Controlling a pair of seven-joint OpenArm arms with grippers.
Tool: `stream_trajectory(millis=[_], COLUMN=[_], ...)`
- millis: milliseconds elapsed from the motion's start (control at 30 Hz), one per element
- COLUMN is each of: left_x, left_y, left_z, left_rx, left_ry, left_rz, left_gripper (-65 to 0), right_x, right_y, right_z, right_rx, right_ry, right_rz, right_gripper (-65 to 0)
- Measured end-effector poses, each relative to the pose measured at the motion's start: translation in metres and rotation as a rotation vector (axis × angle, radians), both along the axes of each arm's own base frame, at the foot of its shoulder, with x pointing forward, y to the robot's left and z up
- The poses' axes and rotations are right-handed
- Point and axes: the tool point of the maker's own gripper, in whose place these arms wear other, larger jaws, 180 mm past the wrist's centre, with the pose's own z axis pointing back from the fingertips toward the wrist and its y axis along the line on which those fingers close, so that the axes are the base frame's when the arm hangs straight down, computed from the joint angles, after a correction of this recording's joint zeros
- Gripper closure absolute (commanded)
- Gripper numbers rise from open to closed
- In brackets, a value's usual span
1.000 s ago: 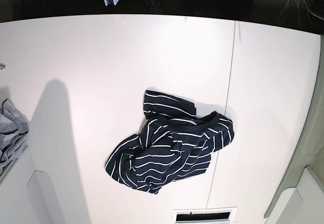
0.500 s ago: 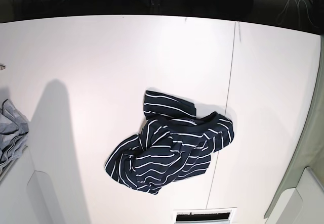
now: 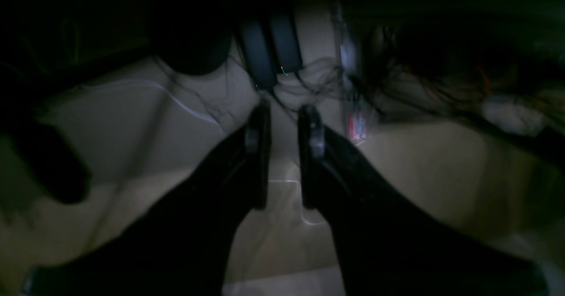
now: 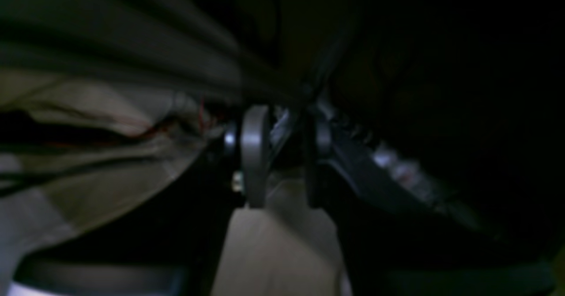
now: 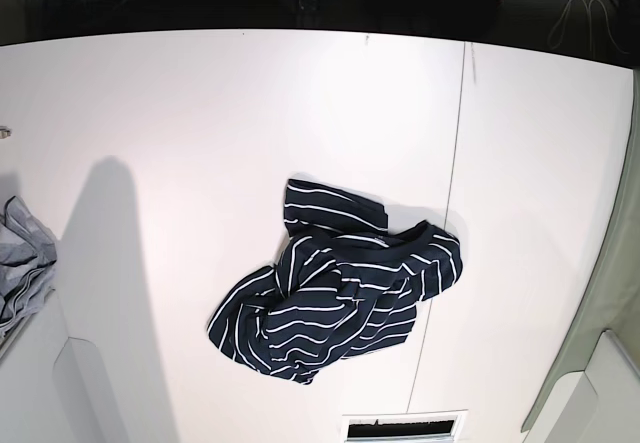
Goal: Layout the t-shirt on the table in an organized manner, then fold the t-shirt properly
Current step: 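Move both grippers out from rest toward the crumpled striped shirt, then grasp opposite edges of the navy striped shirt with both grippers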
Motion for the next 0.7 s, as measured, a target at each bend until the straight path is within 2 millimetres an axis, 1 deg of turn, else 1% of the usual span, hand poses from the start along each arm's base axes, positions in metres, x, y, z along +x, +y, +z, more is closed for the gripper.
stream_trajectory(millis=[133, 233, 300, 367, 467, 533, 600, 633, 700], left_x=[0.046, 0.080, 0.104, 0.126, 0.158, 0.184, 0.215, 0.230, 0.257], left_y=[0.034, 0.062, 0.071, 0.072, 0.076, 0.076, 0.070, 0.064, 0.049], left_z=[0.048, 0.087, 0.111, 0.130, 0.145, 0.158, 0.171, 0.176, 0.179], left_rx=[0.001, 0.038, 0.048, 0.047, 0.062, 0.069, 0.064, 0.054, 0.026], left_ry=[-0.124, -0.242, -0.331, -0.404, -0.466, -0.522, -0.587, -0.616, -0.656], left_rz=[0.041, 0.040, 0.023, -0.022, -0.062, -0.094, -0.126, -0.142, -0.172], left_gripper=[-14.5, -19.7, -24.1, -26.8, -27.2, -27.2, -27.2, -27.2, -27.2], right_x=[0.039, 0.082, 0.111, 0.139, 0.183, 0.214, 0.245, 0.259, 0.284], right_y=[0.013, 0.020, 0.023, 0.025, 0.030, 0.037, 0.047, 0.053, 0.065], right_z=[0.038, 0.063, 0.075, 0.083, 0.089, 0.097, 0.108, 0.112, 0.116], right_rx=[0.043, 0.078, 0.093, 0.093, 0.074, 0.079, 0.108, 0.125, 0.156], right_ry=[-0.138, -0.257, -0.332, -0.393, -0.447, -0.488, -0.536, -0.557, -0.577], right_rz=[0.036, 0.023, 0.016, 0.012, -0.003, -0.027, -0.059, -0.073, -0.100], right_gripper=[-13.6, -13.6, -13.6, -13.6, -13.6, -13.6, -14.4, -17.1, -25.1])
